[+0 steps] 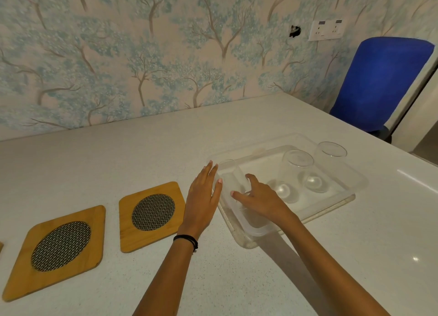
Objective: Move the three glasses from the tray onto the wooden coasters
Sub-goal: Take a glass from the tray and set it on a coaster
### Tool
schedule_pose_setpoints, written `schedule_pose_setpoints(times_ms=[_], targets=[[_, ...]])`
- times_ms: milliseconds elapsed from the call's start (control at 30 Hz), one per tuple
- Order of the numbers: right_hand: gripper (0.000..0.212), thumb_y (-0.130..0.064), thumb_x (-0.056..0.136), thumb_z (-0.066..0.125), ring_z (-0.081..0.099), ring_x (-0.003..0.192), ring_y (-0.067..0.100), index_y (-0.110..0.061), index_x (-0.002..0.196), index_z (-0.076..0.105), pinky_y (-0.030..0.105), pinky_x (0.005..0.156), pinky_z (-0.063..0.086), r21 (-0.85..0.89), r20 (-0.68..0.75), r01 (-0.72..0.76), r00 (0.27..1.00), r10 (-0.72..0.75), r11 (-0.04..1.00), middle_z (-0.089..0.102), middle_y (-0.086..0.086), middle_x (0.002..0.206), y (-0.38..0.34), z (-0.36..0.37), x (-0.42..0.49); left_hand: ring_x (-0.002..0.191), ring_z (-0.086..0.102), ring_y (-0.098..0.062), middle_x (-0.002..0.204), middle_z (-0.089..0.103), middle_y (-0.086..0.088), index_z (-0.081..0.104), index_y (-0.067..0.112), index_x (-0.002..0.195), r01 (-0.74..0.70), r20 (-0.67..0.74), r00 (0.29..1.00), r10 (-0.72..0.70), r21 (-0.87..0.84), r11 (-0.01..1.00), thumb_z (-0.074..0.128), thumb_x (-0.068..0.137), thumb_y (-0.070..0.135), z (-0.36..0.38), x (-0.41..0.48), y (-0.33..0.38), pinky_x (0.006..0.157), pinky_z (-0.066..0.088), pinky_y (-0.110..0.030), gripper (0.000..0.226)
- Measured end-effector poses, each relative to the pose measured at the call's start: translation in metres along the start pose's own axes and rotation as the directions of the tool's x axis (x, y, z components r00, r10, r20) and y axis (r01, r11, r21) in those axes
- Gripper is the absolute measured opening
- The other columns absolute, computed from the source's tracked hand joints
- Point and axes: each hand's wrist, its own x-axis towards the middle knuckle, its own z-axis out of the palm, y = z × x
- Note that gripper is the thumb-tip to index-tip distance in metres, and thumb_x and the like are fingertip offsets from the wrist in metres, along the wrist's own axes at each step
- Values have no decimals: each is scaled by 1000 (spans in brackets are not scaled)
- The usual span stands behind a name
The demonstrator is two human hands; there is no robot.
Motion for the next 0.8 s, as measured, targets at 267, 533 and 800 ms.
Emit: schedule_pose_setpoints(times_ms=[267, 533, 800], targets=[[74, -48, 84, 55, 59, 107, 28, -17, 142, 21, 33, 86, 44, -58, -72, 15, 997, -19, 998, 58, 14, 124, 2, 2, 1, 141, 16, -6, 155, 20, 8, 22, 30, 145, 2, 5, 1000, -2, -10, 1000, 17, 93, 54, -1, 0, 0, 117, 19, -39, 57], [67, -44, 87, 53, 56, 101, 31, -18, 140, 23, 34, 83, 43, -25, -145, 28, 989, -32, 999, 51, 18, 120, 9, 0, 0, 142, 15, -7, 156, 19, 8, 21, 30, 145, 1, 9, 1000, -1, -3, 1000, 16, 93, 55, -1, -1, 1, 118, 18, -39, 58], [63, -39, 88, 55, 47, 99, 16, -24, 141, 24, 27, 82, 37, 76, -381, 185, 914, -143, 980, 41, 2, 114, 12, -5, -5, 142, 14, -6, 156, 18, 9, 18, 32, 145, -3, 9, 1000, 3, -7, 1000, 15, 93, 57, 0, -1, -1, 117, 16, -36, 58]])
